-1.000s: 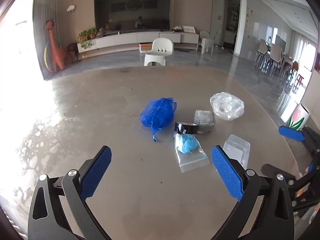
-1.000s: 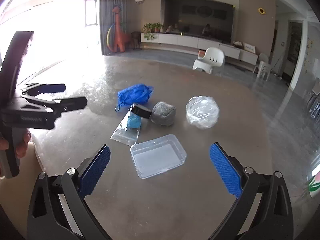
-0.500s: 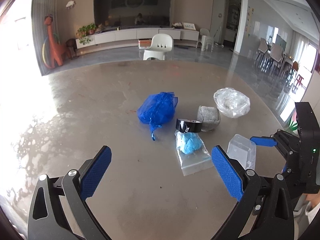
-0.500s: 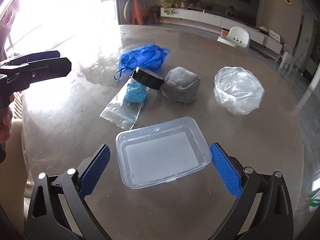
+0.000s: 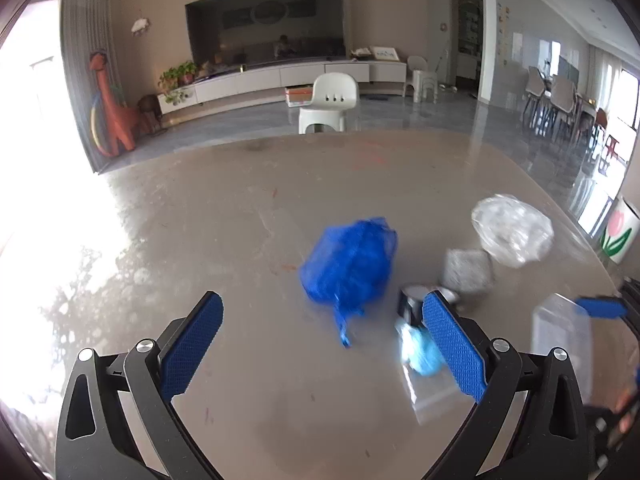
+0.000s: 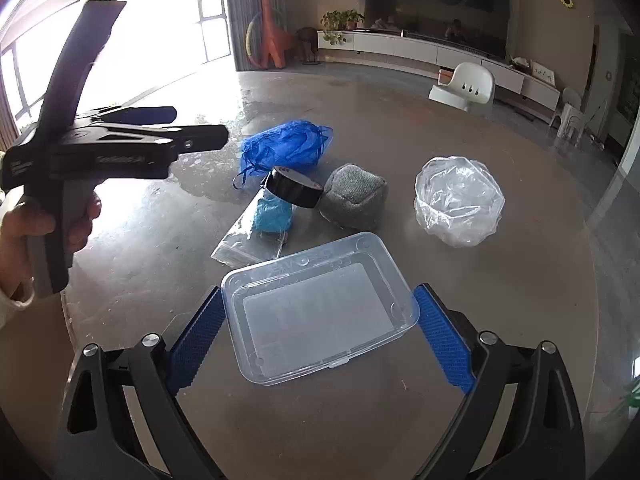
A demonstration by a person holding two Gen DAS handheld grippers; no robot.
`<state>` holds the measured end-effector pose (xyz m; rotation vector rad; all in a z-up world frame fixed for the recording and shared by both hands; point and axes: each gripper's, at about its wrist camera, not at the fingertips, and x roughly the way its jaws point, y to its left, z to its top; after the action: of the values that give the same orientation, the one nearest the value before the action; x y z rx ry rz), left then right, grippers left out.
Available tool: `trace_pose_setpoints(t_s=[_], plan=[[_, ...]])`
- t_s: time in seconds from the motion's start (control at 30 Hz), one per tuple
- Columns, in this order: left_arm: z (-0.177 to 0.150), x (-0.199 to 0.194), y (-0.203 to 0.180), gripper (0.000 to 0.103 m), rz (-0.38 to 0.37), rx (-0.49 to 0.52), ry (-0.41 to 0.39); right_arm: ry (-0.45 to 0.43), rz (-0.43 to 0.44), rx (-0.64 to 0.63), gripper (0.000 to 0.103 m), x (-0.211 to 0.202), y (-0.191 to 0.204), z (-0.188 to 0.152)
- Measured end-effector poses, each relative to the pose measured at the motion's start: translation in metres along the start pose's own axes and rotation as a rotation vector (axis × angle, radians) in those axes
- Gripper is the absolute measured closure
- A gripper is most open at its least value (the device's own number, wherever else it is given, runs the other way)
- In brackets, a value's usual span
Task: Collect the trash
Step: 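Grasp the clear plastic box with the right gripper while the left grasps the blue bag, then carry the blue bag and clear box over to the white bin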
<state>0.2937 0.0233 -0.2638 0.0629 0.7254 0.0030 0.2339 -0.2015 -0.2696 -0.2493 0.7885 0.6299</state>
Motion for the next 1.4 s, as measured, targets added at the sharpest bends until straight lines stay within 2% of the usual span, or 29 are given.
trace_pose_setpoints(t_s=[0.13,0.2,0.4,0.47,0.5,0.53,0.57,0.63,0.83,0.93,1.27,1.4], plan=[[0.011,0.029,0.009,0.005,0.005,-0.023,0.014,-0.015,-0.010,-0.019,0.009,-0.006,0.005,0.006],[0.016,0.045,0.012,0.005,-0.017,-0.035,0.036,-0.027,-0.012,-0.020,0.009,-0.007,0.007,0.009],[0.017,0.070,0.004,0.005,-0.020,-0.007,0.048,-0.050,-0.018,-0.029,0.009,-0.016,0.010,0.016],[0.016,0.077,0.005,0.017,-0.048,-0.012,0.067,-0.056,-0.024,-0.029,0.009,-0.018,0.011,0.017],[0.015,0.084,0.003,0.038,-0.051,-0.002,0.094,-0.054,-0.022,-0.027,0.009,-0.019,0.013,0.017],[0.013,0.091,0.002,0.064,-0.058,0.009,0.127,-0.056,-0.025,-0.027,0.009,-0.020,0.012,0.017],[0.012,0.098,0.002,0.073,-0.070,0.012,0.164,-0.057,-0.029,-0.028,0.009,-0.020,0.012,0.017],[0.015,0.095,0.005,0.091,-0.098,-0.011,0.157,-0.061,-0.034,-0.029,0.009,-0.022,0.013,0.017],[0.020,0.037,0.004,0.093,-0.094,-0.026,0.032,-0.107,-0.045,-0.011,0.009,-0.046,0.014,0.017],[0.018,0.006,0.001,0.093,-0.096,-0.038,-0.001,-0.134,-0.045,0.003,0.009,-0.061,0.014,0.017],[0.004,-0.087,-0.026,0.093,-0.089,-0.018,-0.040,-0.215,-0.080,0.019,0.009,-0.119,0.025,0.015],[-0.001,-0.120,-0.041,0.093,-0.139,-0.012,-0.055,-0.244,-0.105,0.031,0.009,-0.144,0.030,0.009]])
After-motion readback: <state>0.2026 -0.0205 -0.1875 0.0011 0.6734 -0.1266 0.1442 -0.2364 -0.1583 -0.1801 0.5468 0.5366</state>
